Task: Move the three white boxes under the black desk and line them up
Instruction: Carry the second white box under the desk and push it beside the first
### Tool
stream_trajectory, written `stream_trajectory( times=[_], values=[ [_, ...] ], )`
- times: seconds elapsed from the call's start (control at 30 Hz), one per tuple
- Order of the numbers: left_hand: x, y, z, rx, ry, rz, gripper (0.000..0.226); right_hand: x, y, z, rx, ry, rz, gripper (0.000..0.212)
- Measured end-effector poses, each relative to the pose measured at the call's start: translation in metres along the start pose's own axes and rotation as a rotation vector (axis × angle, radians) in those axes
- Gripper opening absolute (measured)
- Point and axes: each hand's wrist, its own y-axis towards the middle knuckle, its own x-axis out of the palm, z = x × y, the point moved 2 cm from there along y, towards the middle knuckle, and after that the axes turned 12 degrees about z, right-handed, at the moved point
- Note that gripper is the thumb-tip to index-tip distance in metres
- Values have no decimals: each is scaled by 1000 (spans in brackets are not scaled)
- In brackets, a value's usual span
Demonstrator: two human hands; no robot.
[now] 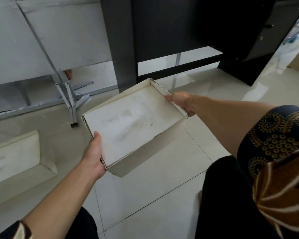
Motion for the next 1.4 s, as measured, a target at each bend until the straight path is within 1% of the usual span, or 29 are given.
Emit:
stream_trajectory(
  times=[0.07,0.13,0.2,0.3,0.4,0.57,0.7,0.77,0.83,0.9,0.97,1.07,1.2,1.23,1.33,1.37,1.4],
  values=[
    [12,2,-7,18,21,-8,53,-17,2,7,0,-1,31,28],
    [27,6,-16,34,57,-10,54,-35,7,20,31,26,54,32],
    [43,8,-25,38,100,-6,59,-55,13,33,57,31,70,34],
    [73,13,-42,25,150,2,66,-84,23,53,93,52,102,31],
    [110,17,-63,7,179,-3,62,-116,40,74,134,96,122,31],
    [184,30,-104,-23,230,7,57,-171,85,108,197,66,179,31],
    [228,46,-127,-34,257,10,69,-203,119,124,211,45,179,32],
    [253,56,-142,-27,238,10,65,-220,143,133,210,36,182,33],
    [282,67,-158,-2,240,7,55,-238,172,150,210,41,182,35],
    [308,79,-175,15,245,25,53,-252,207,163,189,22,173,40],
    [331,94,-193,37,261,50,52,-262,242,179,179,-3,155,43],
    [362,117,-219,23,257,61,54,-270,293,200,164,13,103,45],
    [394,157,-241,5,266,77,64,-278,357,214,118,37,78,50],
    [401,166,-244,15,268,91,64,-278,371,215,106,43,76,49],
    [420,190,-247,58,279,147,49,-275,409,215,69,114,75,49],
    [425,197,-250,57,291,165,48,-271,417,217,65,129,62,47],
    [429,203,-251,59,315,188,52,-266,425,220,50,126,64,44]
  ],
)
